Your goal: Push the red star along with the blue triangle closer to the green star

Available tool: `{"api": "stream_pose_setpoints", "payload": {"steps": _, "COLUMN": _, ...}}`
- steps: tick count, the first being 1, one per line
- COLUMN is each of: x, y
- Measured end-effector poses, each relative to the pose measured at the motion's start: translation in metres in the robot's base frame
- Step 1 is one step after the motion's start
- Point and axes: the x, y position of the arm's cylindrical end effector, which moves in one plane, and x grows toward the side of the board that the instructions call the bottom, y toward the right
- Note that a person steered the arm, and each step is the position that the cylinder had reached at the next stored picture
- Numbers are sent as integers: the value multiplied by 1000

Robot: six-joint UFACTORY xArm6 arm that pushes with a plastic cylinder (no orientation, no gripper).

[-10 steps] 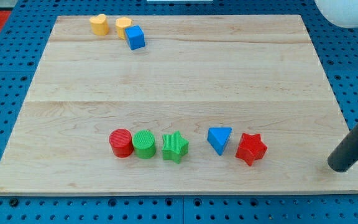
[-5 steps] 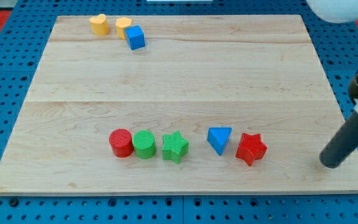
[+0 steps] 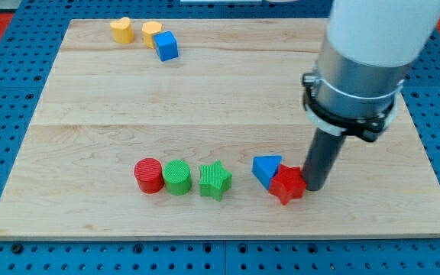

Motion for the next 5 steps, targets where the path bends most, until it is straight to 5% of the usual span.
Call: {"api": "stream_pose_setpoints", "payload": {"steps": 5, "x": -41, "y": -62}}
